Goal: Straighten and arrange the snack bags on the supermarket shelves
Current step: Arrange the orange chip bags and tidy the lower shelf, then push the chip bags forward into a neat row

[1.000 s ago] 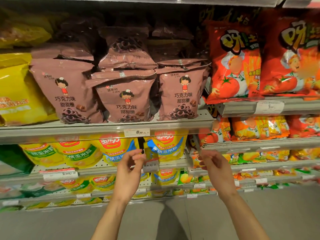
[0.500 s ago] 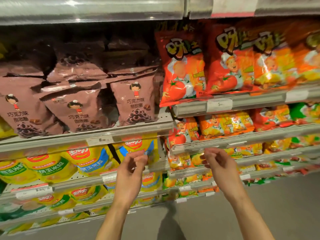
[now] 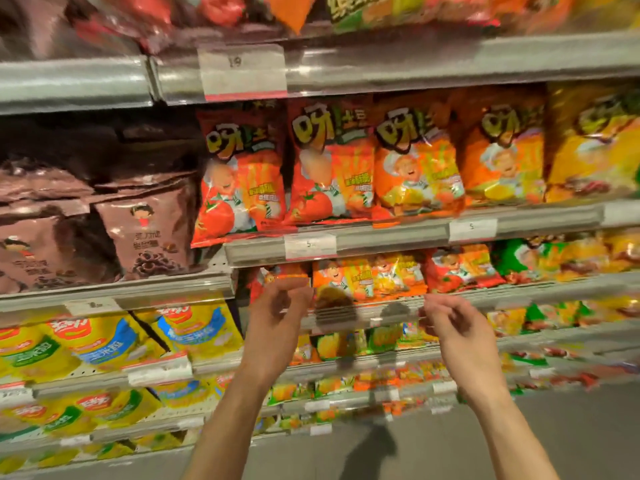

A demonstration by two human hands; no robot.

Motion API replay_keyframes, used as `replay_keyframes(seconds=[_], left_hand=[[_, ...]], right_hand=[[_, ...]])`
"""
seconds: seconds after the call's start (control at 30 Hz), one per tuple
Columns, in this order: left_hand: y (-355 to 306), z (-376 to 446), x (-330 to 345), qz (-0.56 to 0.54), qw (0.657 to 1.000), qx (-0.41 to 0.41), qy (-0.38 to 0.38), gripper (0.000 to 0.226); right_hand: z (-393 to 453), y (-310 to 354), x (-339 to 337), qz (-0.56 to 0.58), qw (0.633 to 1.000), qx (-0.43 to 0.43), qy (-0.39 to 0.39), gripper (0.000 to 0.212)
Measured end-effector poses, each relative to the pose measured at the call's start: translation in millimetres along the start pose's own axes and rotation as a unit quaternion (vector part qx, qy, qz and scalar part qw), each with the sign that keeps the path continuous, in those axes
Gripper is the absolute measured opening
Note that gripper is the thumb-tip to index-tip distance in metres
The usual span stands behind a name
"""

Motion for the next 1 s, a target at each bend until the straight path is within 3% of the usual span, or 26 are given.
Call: replay_keyframes(seconds=[0.13, 0.37, 0.63, 0.73, 1.0], left_hand=[[-24, 8, 26, -0.012, 0.998, 0.037, 0.040, 0.003], [-35, 23, 61, -0.044, 0.995, 0.058, 0.063, 0.034], [-43, 31, 111, -0.065, 0.994, 0.064, 0.065, 0.028], [-45, 33, 143, -0.105, 0.993, 0.041, 0.044, 0.035], [-73, 10, 245, -0.055, 0.993, 0.082, -0.065, 0.023]], right_hand=[[9, 8, -26, -0.020, 1.000, -0.007, -0.014, 0.007], [26, 20, -61, -0.043, 0.999, -0.014, -0.023, 0.007], [60, 14, -107, -0.029, 0.999, -0.012, -0.037, 0.008], [86, 11, -132, -0.013, 0.999, -0.022, -0.026, 0.009], [165, 18, -222, 0.044, 0.997, -0.050, 0.045, 0.007]])
Point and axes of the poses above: each hand's wrist, its own z-axis towards the middle knuckle, its own x-axis out of the palm, y = z × x, the point moved 6 cm from there along z, towards the middle knuckle, and after that the axes turned 1 degree about -z, right-handed, at the moved point
